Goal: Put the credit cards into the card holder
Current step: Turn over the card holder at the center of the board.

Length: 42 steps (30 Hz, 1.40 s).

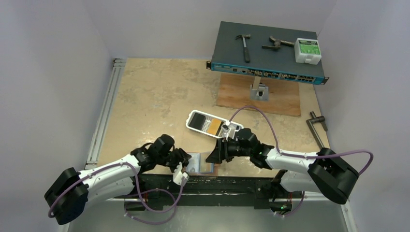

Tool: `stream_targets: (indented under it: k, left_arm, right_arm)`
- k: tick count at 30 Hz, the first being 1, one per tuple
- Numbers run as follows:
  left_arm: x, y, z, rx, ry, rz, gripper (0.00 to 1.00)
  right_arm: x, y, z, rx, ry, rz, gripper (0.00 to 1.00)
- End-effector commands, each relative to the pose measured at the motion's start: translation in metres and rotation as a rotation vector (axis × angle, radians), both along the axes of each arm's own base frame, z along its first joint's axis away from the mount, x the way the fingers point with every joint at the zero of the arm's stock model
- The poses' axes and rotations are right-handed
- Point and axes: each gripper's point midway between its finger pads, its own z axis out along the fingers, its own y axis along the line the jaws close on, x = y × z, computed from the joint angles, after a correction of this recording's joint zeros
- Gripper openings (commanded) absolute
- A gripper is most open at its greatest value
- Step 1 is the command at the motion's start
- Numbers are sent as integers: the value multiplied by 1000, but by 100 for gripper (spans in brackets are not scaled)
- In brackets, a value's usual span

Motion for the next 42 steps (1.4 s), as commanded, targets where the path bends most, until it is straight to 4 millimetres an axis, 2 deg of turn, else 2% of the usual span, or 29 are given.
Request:
stream_targets:
  k: [1, 12, 16, 20, 28, 42]
  left_arm:
    - [0, -7, 7, -53, -33, -20, 32]
    - [5, -3, 6, -84, -82, 19, 28]
    - [4, 0, 4, -75, -98, 15, 27]
    - [1, 3, 0, -65, -125, -20, 27]
    - [-5, 7, -9, -37, -152, -78, 27]
    - [-7, 14, -16, -5, -166, -90, 27]
  right_arm:
    - [5, 18, 40, 120, -82, 54, 62]
    - [-3, 38, 51, 150, -87, 145, 62]
    - [0, 38, 39, 97, -72, 139, 61]
    - [4, 23, 17, -17, -41, 80, 63]
    - [-3, 0, -7, -100, 4, 17, 68]
    - [-9, 1, -25, -114, 51, 38, 68]
